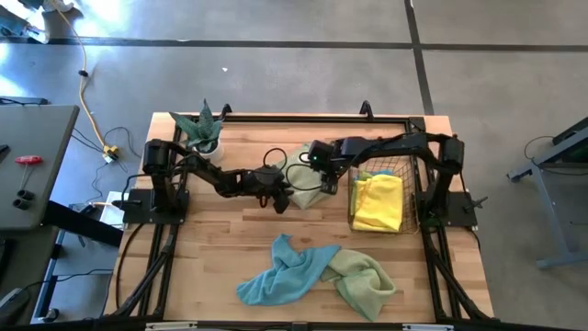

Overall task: Fold microfiber towels
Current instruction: Fold the left green microfiber cloth

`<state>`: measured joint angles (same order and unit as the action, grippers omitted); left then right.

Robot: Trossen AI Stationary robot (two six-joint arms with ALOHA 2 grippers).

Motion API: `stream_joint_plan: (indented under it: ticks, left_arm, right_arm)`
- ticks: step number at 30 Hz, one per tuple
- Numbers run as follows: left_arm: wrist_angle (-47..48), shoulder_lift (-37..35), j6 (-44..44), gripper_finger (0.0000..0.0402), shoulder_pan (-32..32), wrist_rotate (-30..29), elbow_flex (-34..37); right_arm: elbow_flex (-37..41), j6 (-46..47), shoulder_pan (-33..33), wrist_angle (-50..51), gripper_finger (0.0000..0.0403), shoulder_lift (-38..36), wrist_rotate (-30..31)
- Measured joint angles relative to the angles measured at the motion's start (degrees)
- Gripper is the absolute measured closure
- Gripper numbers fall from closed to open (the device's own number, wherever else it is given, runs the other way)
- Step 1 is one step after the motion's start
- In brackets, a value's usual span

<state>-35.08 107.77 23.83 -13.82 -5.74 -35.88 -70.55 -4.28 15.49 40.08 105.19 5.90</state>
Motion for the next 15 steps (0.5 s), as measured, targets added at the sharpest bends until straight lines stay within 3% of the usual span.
stream_joint_plan:
  ticks: [8,15]
  left_arm:
    - [-0.9,-0.5,1.9,0.0271,0.0,0.3,0.2]
    - [0.1,-6.2,1.1,0.0271,0.1,0.5,0.2]
  right_arm:
    - [-5.1,6.8,0.0,3.6,0.0226,-1.8,-2.5]
    - [-10.2,9.5,2.4,4.9,0.0226,-1.8,-2.5]
